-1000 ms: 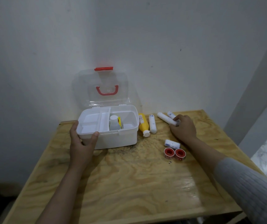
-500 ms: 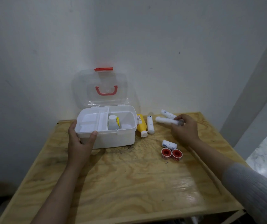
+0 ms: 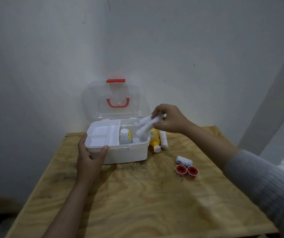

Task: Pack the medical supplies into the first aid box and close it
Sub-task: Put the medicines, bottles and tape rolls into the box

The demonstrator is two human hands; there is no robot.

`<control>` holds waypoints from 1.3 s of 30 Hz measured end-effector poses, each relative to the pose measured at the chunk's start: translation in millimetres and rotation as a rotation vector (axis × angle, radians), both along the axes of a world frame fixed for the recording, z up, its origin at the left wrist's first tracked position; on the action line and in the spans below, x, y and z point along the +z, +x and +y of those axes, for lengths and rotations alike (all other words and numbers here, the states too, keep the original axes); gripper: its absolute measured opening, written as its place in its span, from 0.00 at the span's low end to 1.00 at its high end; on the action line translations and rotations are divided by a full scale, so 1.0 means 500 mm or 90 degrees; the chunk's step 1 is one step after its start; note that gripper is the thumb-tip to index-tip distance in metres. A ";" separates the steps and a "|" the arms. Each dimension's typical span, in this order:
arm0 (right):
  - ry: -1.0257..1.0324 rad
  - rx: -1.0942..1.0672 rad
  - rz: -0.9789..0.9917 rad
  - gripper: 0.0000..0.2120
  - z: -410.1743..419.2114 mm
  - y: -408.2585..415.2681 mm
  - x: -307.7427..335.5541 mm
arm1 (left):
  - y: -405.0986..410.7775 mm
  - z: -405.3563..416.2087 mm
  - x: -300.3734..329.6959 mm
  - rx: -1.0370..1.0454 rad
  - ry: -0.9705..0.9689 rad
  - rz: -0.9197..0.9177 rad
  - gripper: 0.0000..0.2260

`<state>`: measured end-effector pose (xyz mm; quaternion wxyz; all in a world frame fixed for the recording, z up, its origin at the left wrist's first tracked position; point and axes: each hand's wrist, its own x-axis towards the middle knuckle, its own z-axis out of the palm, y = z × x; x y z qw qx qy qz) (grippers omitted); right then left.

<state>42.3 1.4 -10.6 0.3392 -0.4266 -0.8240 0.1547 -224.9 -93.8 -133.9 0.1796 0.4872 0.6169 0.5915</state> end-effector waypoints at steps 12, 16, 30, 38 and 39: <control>-0.092 0.100 -0.398 0.07 0.067 -0.122 0.008 | 0.002 -0.003 0.002 0.000 0.003 -0.006 0.34; -0.079 0.094 -0.353 0.11 0.072 -0.116 -0.013 | 0.004 -0.003 0.003 0.001 0.016 -0.001 0.33; -0.054 -0.022 0.038 0.06 0.053 -0.008 -0.013 | 0.002 0.001 -0.002 0.007 0.029 0.005 0.33; -0.156 -0.135 0.074 0.06 -0.012 0.067 -0.090 | 0.002 0.007 -0.006 0.014 0.022 0.004 0.33; -0.181 -0.152 0.082 0.06 -0.020 0.059 -0.109 | 0.003 0.007 -0.006 0.015 0.025 0.002 0.33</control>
